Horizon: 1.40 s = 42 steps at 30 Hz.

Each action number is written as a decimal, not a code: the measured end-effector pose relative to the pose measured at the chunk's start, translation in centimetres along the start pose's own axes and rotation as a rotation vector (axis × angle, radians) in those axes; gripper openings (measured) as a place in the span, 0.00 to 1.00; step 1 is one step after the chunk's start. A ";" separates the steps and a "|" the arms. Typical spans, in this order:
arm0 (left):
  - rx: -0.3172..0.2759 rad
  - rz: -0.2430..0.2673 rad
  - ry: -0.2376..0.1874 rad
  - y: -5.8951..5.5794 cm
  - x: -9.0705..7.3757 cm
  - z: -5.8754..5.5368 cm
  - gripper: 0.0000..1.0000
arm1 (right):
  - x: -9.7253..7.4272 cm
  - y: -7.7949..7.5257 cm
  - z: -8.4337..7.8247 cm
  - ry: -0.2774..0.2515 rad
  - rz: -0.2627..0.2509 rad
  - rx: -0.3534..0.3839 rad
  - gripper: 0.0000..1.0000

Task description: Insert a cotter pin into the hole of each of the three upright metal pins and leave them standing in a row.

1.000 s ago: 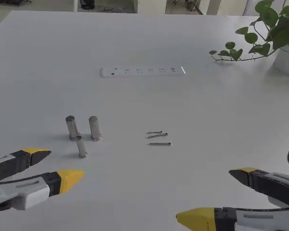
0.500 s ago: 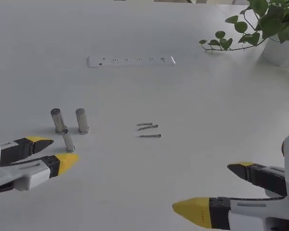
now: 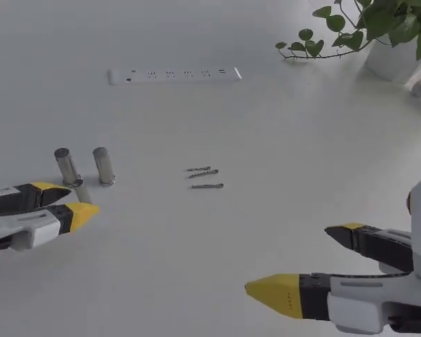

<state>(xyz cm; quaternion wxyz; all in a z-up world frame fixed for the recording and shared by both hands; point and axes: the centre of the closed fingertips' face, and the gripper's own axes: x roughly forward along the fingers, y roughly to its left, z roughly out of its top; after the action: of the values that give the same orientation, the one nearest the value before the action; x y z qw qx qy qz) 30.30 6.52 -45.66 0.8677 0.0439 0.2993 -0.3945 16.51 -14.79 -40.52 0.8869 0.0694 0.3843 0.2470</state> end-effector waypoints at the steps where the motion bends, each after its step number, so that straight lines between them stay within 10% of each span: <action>1: -0.002 -0.001 0.000 0.1 0.0 0.0 0.27 | 0.0 0.0 0.0 0.001 0.000 -0.003 0.98; 42: 0.044 0.016 -0.005 0.9 2.1 0.1 0.05 | 0.6 0.8 -0.4 0.018 -0.004 0.017 0.98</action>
<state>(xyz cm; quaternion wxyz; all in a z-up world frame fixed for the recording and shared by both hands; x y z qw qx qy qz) 32.08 5.76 -46.91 0.8704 0.0642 0.2879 -0.3942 16.24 -13.82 -40.94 0.8831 0.0738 0.3945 0.2429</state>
